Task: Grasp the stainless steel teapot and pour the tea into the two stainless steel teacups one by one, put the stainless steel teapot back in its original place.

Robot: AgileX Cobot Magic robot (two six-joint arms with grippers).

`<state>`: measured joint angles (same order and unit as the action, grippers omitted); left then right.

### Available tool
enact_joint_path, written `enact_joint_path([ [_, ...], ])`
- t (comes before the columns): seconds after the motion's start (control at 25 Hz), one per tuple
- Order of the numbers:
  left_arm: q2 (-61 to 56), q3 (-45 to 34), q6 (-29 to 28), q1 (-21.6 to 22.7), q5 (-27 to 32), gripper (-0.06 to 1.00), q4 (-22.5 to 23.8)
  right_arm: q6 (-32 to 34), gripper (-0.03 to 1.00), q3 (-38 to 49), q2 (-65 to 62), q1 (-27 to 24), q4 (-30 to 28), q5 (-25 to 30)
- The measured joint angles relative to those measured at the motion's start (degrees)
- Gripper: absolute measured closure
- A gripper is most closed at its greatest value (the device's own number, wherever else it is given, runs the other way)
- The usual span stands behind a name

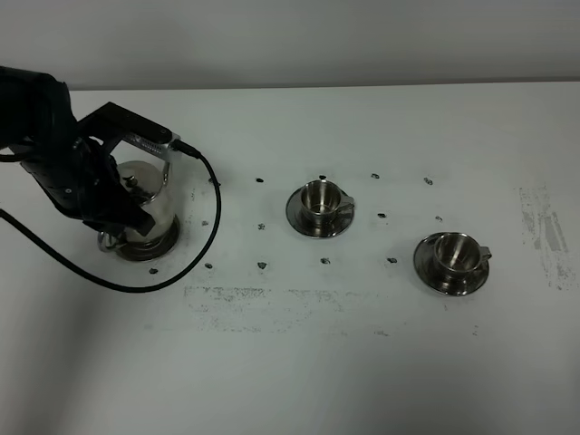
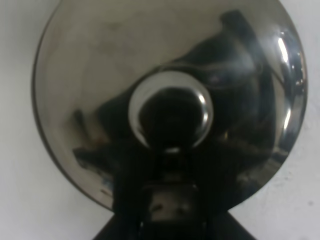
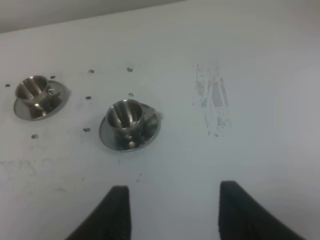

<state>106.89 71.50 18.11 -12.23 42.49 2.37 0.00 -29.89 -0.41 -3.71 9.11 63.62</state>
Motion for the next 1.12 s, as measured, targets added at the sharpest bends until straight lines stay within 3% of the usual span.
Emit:
enact_joint_path([
  [0.28,-3.18,0.0,1.4,-0.14,0.32,0.75,0.05,0.0,0.57,0.0,0.0,0.0,0.0,0.0],
  [0.48,-3.04,2.05,4.69,-2.53,1.98,0.75,0.04,0.0,0.57,0.0,0.0,0.0,0.0,0.0],
  [1.12,12.07,37.27,13.5,-19.72,15.13,0.75,-0.66,0.0,0.57,0.0,0.0,0.0,0.0,0.0],
])
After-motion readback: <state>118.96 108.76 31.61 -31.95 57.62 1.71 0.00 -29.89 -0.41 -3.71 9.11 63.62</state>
